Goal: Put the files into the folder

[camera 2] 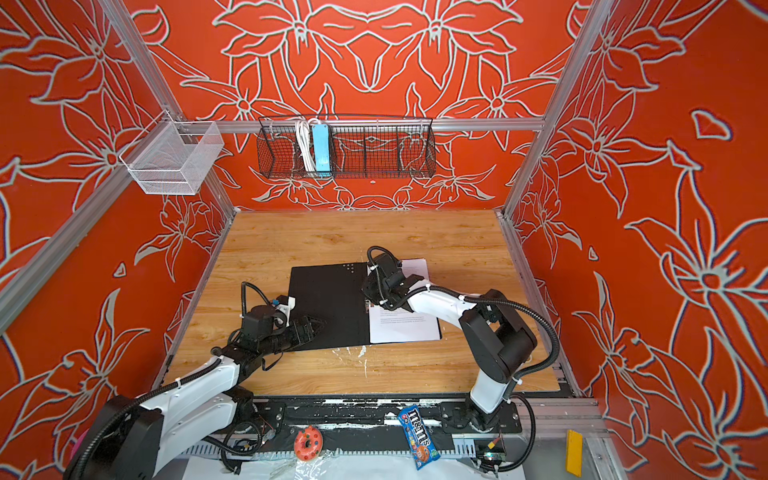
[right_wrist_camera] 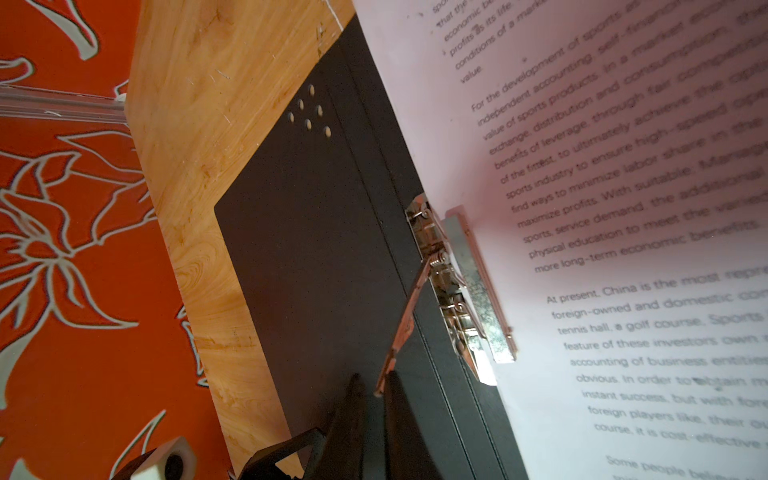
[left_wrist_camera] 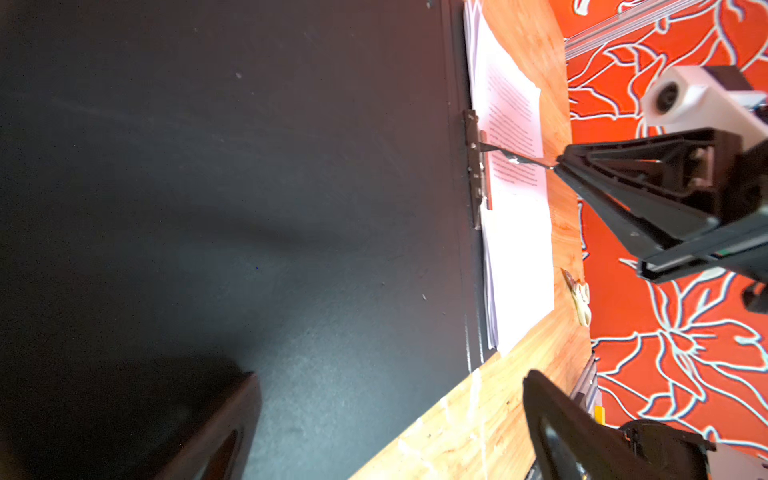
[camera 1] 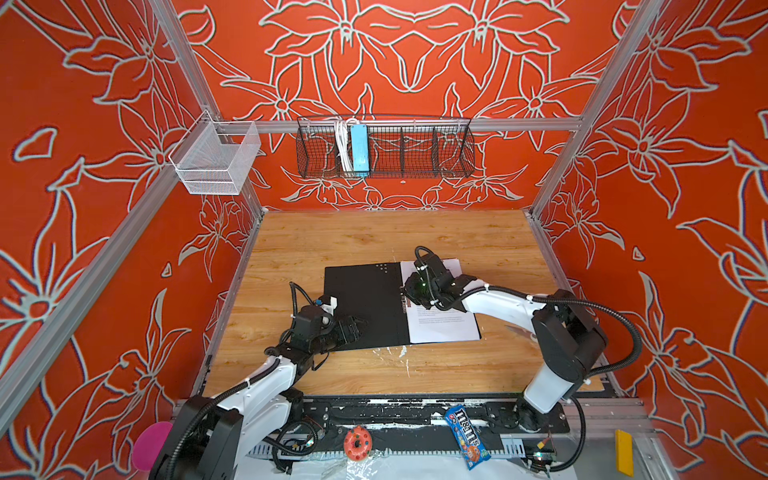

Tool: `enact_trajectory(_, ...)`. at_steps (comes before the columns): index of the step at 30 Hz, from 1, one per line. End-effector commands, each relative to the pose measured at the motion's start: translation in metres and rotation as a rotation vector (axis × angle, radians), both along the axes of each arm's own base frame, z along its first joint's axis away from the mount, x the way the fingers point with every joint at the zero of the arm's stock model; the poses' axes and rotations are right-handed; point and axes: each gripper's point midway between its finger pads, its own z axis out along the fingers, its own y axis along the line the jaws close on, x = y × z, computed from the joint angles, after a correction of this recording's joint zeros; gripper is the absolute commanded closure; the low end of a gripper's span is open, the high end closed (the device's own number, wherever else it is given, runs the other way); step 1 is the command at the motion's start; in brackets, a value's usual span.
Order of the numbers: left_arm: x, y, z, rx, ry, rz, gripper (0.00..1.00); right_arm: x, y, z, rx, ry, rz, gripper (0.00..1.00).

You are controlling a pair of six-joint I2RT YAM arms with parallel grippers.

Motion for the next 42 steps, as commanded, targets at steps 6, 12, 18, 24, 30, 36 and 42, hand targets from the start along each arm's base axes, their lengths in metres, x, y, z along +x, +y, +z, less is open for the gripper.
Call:
enact_trajectory(6,-0.004,0.001,-0.003,0.002,0.004,-0.005,0.02,-0.003,-0.003,-0.007,0.01,0.033,-0.022,0.88)
enact_trajectory(12,-0.004,0.001,-0.002,0.001,0.001,-0.005,0.02,-0.003,-0.005,-0.009,0.001,0.04,-0.029,0.89)
enact_trajectory(18,-0.004,0.001,-0.002,0.001,0.001,-0.006,0.02,-0.005,-0.004,-0.016,0.003,0.056,-0.024,0.89)
enact_trajectory(24,-0.004,0.001,-0.001,0.001,-0.001,-0.005,0.02,-0.004,-0.003,-0.016,0.007,0.053,-0.027,0.89)
enact_trajectory(30,-0.004,0.001,-0.002,0.002,0.002,-0.005,0.02,-0.006,-0.005,-0.017,0.008,0.056,-0.031,0.91)
enact_trajectory(36,-0.004,0.003,-0.007,0.017,0.018,0.003,0.02,-0.011,-0.008,-0.02,0.023,0.064,-0.048,0.98)
enact_trajectory(42,-0.009,0.007,-0.021,0.033,0.087,0.02,0.02,-0.012,-0.01,-0.026,0.003,0.033,-0.013,1.0)
